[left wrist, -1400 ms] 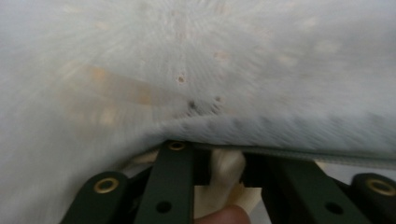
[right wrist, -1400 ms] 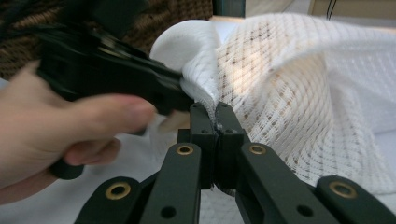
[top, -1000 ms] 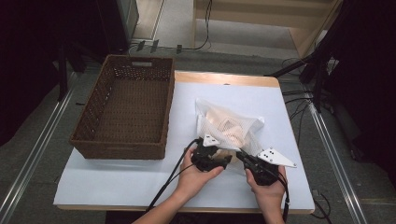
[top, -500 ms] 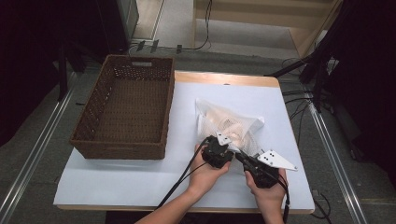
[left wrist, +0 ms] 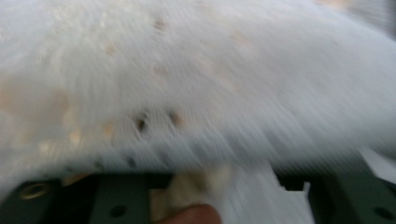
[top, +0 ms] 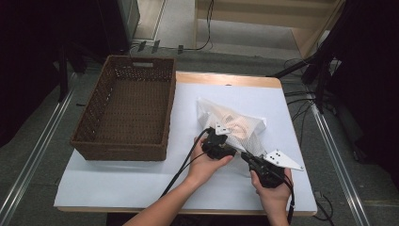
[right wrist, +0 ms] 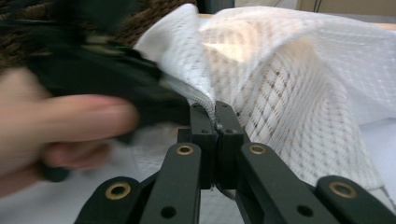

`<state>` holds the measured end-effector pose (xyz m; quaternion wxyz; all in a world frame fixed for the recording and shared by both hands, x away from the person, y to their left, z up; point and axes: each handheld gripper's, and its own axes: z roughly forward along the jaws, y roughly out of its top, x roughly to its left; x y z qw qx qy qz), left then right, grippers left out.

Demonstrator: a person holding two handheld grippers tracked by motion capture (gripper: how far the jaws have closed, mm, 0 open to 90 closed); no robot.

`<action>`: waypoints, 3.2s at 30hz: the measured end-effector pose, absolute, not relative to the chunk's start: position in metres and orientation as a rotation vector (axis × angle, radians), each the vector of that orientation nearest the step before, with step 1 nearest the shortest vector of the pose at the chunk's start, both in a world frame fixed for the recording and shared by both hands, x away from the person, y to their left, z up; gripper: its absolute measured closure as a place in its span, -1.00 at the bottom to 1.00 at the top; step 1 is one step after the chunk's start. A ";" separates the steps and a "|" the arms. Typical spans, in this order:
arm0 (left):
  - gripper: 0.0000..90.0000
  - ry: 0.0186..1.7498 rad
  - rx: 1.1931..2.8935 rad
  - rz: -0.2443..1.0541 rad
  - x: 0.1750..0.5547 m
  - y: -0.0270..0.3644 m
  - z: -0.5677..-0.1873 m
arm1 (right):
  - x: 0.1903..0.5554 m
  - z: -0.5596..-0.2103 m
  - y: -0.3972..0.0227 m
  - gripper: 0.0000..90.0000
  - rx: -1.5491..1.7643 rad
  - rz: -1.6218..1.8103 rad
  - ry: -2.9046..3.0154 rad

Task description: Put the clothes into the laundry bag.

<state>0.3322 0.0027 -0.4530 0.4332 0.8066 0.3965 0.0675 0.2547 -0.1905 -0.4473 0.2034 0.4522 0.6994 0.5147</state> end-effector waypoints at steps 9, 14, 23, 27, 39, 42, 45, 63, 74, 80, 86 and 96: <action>0.01 1.033 1.950 0.212 0.289 0.064 -0.453 | 0.262 -0.455 -0.190 1.00 1.285 1.406 1.965; 0.01 1.152 2.013 0.246 0.291 0.070 -0.465 | 0.262 -0.455 -0.190 1.00 1.288 1.404 1.967; 0.26 1.221 2.034 0.304 0.291 0.072 -0.470 | 0.262 -0.458 -0.191 1.00 1.295 1.399 1.973; 0.40 1.194 2.038 0.267 0.283 0.073 -0.470 | 0.261 -0.458 -0.191 1.00 1.287 1.396 1.978; 0.68 1.089 2.095 0.301 0.295 0.028 -0.463 | 0.260 -0.457 -0.186 1.00 1.274 1.402 1.989; 0.88 1.042 2.082 0.203 0.305 0.015 -0.457 | 0.258 -0.455 -0.182 1.00 1.255 1.411 1.987; 0.89 1.021 2.017 0.110 0.320 0.005 -0.453 | 0.255 -0.450 -0.180 1.00 1.234 1.433 1.973; 0.43 1.048 2.027 0.116 0.298 0.065 -0.468 | 0.264 -0.459 -0.190 1.00 1.301 1.402 1.977; 0.32 1.117 2.007 0.192 0.307 0.057 -0.466 | 0.264 -0.461 -0.186 1.00 1.298 1.395 1.989; 0.17 1.138 2.028 0.246 0.319 0.043 -0.474 | 0.264 -0.461 -0.186 1.00 1.293 1.394 1.998; 0.73 1.076 2.159 0.371 0.314 0.032 -0.471 | 0.264 -0.461 -0.187 1.00 1.292 1.392 2.002; 1.00 1.036 2.069 0.203 0.282 0.065 -0.453 | 0.265 -0.463 -0.186 1.00 1.287 1.372 2.011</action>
